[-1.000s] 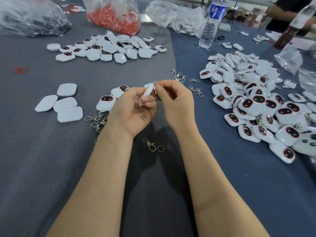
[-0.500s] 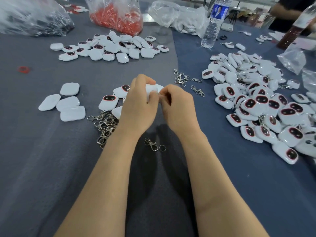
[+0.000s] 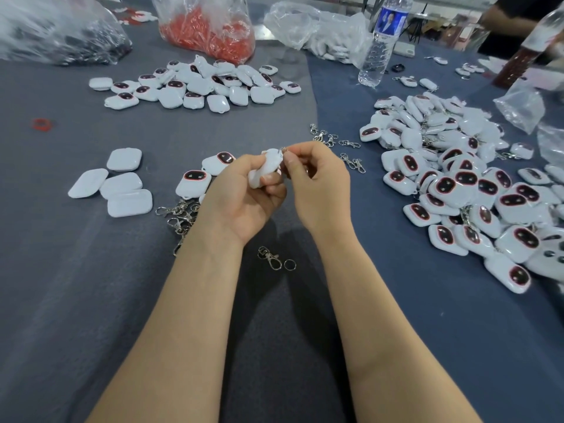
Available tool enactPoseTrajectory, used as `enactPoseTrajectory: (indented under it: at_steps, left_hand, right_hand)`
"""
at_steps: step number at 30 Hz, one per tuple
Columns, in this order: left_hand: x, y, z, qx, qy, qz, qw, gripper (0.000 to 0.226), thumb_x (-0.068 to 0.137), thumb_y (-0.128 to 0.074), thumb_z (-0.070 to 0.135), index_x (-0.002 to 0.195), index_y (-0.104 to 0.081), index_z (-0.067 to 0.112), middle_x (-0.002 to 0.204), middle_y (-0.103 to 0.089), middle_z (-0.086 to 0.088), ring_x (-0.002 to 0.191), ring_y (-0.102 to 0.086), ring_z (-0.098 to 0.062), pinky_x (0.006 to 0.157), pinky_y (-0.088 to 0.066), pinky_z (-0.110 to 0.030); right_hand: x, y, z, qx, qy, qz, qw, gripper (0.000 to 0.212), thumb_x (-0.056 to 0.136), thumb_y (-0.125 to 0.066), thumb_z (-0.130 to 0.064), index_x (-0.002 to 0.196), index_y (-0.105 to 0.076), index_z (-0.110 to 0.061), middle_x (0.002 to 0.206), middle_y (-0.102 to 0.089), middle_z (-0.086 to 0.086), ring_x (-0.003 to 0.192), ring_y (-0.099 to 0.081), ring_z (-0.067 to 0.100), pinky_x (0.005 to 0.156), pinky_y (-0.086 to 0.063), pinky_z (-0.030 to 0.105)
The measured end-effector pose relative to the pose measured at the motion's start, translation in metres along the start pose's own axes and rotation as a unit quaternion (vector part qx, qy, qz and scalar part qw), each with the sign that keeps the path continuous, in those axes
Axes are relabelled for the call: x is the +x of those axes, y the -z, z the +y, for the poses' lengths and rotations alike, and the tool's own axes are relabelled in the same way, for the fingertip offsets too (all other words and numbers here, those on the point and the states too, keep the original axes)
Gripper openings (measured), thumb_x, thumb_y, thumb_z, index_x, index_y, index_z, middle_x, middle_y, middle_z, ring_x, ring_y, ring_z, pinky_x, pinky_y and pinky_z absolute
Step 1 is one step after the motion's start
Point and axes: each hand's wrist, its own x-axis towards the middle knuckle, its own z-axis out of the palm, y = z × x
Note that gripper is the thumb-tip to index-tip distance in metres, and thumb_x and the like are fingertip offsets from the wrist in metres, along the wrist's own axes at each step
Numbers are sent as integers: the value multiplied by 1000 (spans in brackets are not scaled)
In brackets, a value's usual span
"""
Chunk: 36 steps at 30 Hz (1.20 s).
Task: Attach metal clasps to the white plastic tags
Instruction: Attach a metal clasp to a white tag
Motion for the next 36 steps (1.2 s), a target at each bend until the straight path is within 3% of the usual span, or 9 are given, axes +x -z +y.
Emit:
enactPoseTrajectory:
  at_steps: [3, 8, 16, 19, 23, 25, 28, 32, 36]
  left_hand:
    - [-1, -2, -2, 169, -120, 97, 974, 17, 91, -39, 2, 91, -54, 12, 77, -57, -5, 47, -43, -8, 50, -39, -18]
    - [-5, 1, -6, 522, -313, 109, 786, 21, 89, -46, 5, 106, -50, 16, 94, -55, 5, 77, -51, -9, 64, -40, -17]
    - [-4, 7, -10, 642, -380, 68, 662, 21, 93, -45, 8, 113, -50, 11, 107, -44, 9, 78, -42, -5, 69, -34, -21]
    - [-2, 4, -11, 606, -371, 92, 698, 21, 92, -46, 7, 112, -51, 13, 105, -50, 6, 79, -47, -7, 70, -37, -18]
    - [1, -5, -8, 287, -200, 137, 927, 18, 91, -42, 2, 99, -53, 14, 84, -58, 0, 55, -50, -6, 57, -43, -18]
    - [-1, -5, -3, 117, -113, 92, 982, 18, 92, -38, 0, 89, -52, 10, 73, -56, -4, 43, -43, -5, 48, -39, -16]
    - [0, -1, 0, 8, -36, 41, 998, 13, 94, -35, 2, 94, -46, 6, 74, -51, -5, 43, -38, -5, 44, -35, -14]
    - [-1, -3, -2, 85, -64, 87, 991, 15, 93, -38, 2, 93, -50, 10, 78, -54, -5, 43, -39, -6, 47, -36, -16]
    - [-1, -1, -6, 402, -221, 166, 873, 19, 87, -46, 6, 99, -54, 19, 91, -58, 1, 69, -52, -12, 61, -44, -23]
  right_hand:
    - [-1, 0, -1, -46, 14, -13, 999, 15, 90, -58, -8, 80, -62, -18, 68, -58, -16, 64, -52, -4, 61, -38, 6]
    - [-2, 3, 0, -104, 29, -32, 994, 11, 89, -57, -4, 80, -64, -6, 67, -57, -6, 63, -48, 6, 56, -35, 10]
    - [-1, 5, 3, -165, 44, -56, 984, 13, 90, -56, -7, 86, -69, -5, 81, -66, 5, 78, -56, 18, 67, -40, 23]
    - [0, 4, 4, -117, 12, -38, 992, 12, 90, -60, -12, 90, -71, -11, 82, -66, -4, 75, -55, 7, 66, -39, 10]
    - [2, 1, 2, 19, -62, -23, 998, 13, 89, -62, -11, 85, -62, -24, 82, -65, -7, 76, -59, 5, 66, -42, 8]
    - [2, -1, 0, 38, -65, -33, 997, 18, 89, -61, -9, 82, -60, -25, 80, -64, -9, 79, -63, 9, 71, -48, 15]
    - [2, -1, 0, 24, -55, -33, 998, 17, 91, -59, -11, 81, -60, -25, 79, -63, -10, 81, -64, 13, 74, -50, 20]
    - [2, 1, 3, -37, -14, -25, 999, 12, 91, -60, -11, 81, -61, -19, 72, -59, -14, 68, -55, -2, 64, -39, 6]
    - [-1, 1, 5, -97, 15, -40, 994, 8, 89, -61, -9, 82, -65, -9, 68, -55, -10, 61, -49, -2, 59, -35, 4]
